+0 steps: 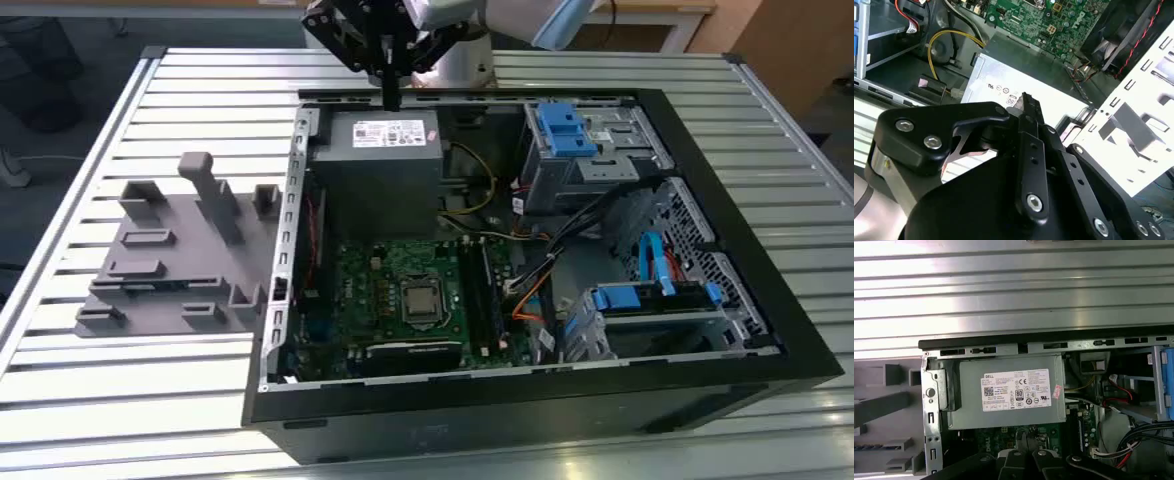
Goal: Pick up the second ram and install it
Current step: 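Reach for the second ram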
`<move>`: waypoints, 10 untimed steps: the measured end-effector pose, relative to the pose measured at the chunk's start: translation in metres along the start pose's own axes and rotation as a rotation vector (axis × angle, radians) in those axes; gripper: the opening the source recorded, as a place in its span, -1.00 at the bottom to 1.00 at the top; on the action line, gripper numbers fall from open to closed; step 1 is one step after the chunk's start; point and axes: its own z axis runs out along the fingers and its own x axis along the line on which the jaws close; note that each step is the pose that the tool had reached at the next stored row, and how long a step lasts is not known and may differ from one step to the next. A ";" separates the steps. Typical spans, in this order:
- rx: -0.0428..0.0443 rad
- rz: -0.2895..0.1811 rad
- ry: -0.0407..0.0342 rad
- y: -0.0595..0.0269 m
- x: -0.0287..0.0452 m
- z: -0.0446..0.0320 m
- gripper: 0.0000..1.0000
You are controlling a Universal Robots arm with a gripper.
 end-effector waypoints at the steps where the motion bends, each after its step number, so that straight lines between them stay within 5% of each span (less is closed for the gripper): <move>1: 0.0000 0.000 0.0000 0.0000 0.0000 0.0000 -0.79; 10: 0.0000 0.000 0.0000 -0.0001 0.0017 -0.0001 -0.79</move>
